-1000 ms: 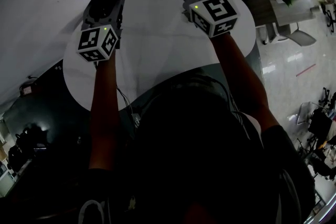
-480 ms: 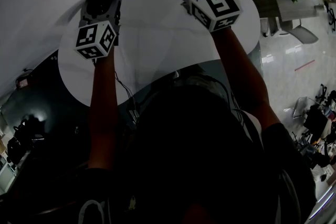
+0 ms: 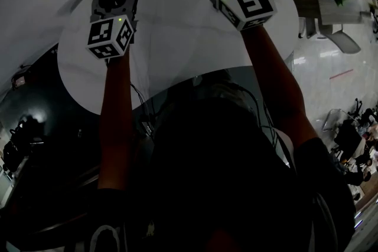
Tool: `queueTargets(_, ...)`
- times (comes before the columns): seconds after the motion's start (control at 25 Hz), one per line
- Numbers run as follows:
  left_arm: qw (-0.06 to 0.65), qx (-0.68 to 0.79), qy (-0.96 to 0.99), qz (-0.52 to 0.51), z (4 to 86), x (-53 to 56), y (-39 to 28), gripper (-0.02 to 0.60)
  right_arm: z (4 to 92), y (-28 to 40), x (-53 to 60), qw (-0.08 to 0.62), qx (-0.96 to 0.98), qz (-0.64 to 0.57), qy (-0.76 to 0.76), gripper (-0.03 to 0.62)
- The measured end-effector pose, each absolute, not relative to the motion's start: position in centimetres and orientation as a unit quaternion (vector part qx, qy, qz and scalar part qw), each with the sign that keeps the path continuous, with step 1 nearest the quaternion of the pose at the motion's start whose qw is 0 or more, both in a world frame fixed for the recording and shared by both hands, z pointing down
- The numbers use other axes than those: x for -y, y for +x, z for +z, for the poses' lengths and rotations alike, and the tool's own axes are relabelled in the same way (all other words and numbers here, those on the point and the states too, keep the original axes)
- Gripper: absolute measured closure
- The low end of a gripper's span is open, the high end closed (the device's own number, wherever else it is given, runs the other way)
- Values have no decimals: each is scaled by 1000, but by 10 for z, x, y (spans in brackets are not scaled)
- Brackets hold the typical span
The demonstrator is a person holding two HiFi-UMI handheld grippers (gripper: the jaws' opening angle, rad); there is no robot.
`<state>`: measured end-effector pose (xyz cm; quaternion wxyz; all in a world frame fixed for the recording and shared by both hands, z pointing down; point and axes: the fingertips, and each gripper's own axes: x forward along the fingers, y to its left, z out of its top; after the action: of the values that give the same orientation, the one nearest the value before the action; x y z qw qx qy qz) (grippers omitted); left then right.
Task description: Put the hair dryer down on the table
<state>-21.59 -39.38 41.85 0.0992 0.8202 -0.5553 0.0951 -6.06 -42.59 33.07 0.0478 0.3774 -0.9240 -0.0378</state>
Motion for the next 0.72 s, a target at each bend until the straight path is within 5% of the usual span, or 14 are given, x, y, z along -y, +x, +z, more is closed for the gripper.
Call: queueTargets(0.72, 134, 574, 799, 122, 496, 416, -219, 342, 401, -72, 460, 61, 932, -25, 357, 583)
